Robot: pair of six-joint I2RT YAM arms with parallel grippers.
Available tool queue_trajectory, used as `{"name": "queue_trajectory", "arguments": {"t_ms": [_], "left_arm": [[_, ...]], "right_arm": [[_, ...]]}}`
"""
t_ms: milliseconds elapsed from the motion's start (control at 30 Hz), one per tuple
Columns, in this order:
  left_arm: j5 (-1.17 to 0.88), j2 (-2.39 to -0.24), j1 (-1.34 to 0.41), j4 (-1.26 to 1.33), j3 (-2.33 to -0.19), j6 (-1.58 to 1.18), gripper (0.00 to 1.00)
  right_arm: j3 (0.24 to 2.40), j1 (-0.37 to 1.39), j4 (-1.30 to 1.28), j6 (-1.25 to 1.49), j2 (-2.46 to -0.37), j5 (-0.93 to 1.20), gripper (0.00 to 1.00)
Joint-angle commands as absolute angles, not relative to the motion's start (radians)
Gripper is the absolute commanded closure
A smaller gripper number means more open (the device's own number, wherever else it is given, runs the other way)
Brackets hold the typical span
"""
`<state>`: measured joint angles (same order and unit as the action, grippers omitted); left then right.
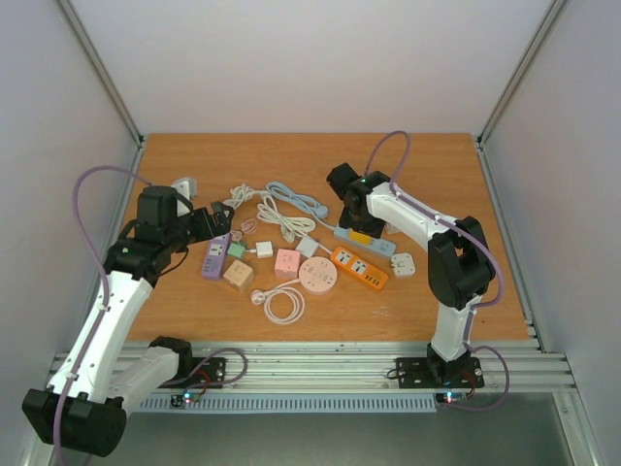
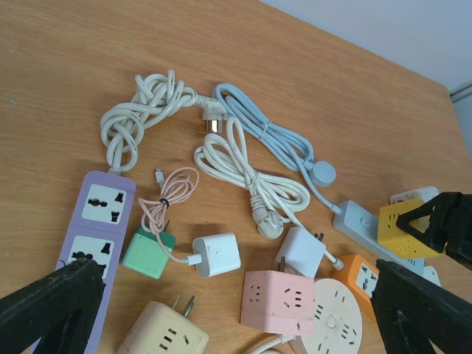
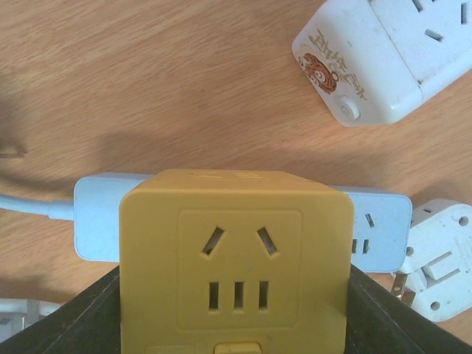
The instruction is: Insert the plug
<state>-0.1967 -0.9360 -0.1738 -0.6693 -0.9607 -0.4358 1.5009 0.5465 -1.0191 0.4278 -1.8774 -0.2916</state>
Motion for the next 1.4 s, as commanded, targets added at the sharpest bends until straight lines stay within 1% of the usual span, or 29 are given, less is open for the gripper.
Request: {"name": "queue_trajectory", "arguments": {"t_ms": [0,300,533,633,1033,1233,1367], "left_arm": [[-0.186,-0.938,-0.168,-0.633,-0.953,-0.421,0.01],[-0.181,-0.934,-0.167,-0.637,-0.953,-0.42,0.01],[-0.178,-0.932,-0.166,-0.638,-0.953,-0.419,0.01],[-0.183,-0.935,-0.166,-0.638,-0.95,-0.419,0.01],[-0.184,-0.94,-0.162,-0.635,-0.951,-0.419,0.01],[-0.186,-0.942,-0.157,-0.635,-0.949,-0.419,0.01],[-0.185,-0.944,-0.155,-0.635,-0.95,-0.419,0.01]], "right_arm": [[1.493,0.55,-1.099,0.505,-1.899,-0.322,0.67],[1.466,0.551,-1.052,0.513,-1.923,-0.301,0.66],[1.357,0.55,-0.931,0.536,-1.917,-0.249,0.66],[1.34,0.551,-0.92,0.542,-1.941,-0.241,0.67],[1.394,0.577,-0.969,0.547,-2.112,-0.294,0.7],[1.359,0.583,-0.919,0.597,-2.117,-0.267,0.71],[1.376,0.583,-0.911,0.598,-2.13,-0.26,0.71]]}}
